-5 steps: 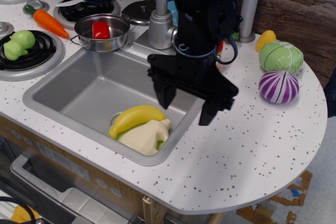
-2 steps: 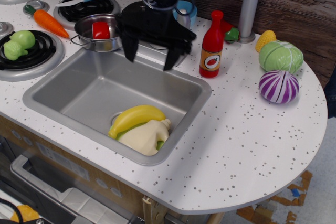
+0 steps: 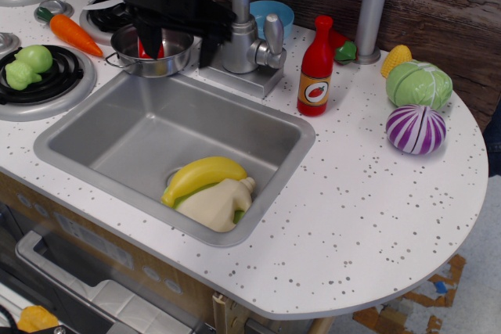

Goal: Take sushi out of pan

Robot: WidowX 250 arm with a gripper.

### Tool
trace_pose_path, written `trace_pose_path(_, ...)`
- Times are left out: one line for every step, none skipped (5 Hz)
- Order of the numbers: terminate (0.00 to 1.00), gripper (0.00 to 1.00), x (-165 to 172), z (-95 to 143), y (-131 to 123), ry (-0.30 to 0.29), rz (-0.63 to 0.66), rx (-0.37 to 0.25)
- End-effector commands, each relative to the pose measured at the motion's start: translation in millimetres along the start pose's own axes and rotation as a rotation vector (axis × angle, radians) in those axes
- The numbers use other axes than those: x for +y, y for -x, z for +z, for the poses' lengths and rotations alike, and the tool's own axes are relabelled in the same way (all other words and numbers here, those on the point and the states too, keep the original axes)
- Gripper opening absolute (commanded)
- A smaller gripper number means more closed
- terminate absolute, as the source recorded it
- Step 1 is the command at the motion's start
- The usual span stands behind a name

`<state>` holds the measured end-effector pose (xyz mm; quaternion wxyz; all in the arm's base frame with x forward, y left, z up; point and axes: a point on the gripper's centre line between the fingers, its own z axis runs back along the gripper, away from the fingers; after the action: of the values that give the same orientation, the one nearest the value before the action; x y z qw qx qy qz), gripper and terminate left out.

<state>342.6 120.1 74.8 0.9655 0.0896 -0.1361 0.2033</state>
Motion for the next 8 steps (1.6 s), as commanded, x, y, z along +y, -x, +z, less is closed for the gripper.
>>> trace_pose_path(0.0, 1.0, 35, -9, -37, -0.014, -0.005, -0.089)
trace_pose_path(0.0, 1.0, 49, -23, -50, -0.016, 0.023, -0.118)
trace_pose_path(0.0, 1.0, 51, -32, -59, 0.005, 0.022, -0.126)
trace_pose_path(0.0, 1.0, 51, -36, -69, 0.008, -0.015, -0.131)
trace_pose_path(0.0, 1.0, 52, -36, -72, 0.013, -0.021, -0.121)
trace_pose_path(0.0, 1.0, 58, -41, -75, 0.025, -0.027, -0.102)
trace_pose_path(0.0, 1.0, 56, -51, -75, 0.047, -0.032, -0.1)
trace_pose_path(0.0, 1.0, 53, -59, -73, 0.059, -0.035, -0.105)
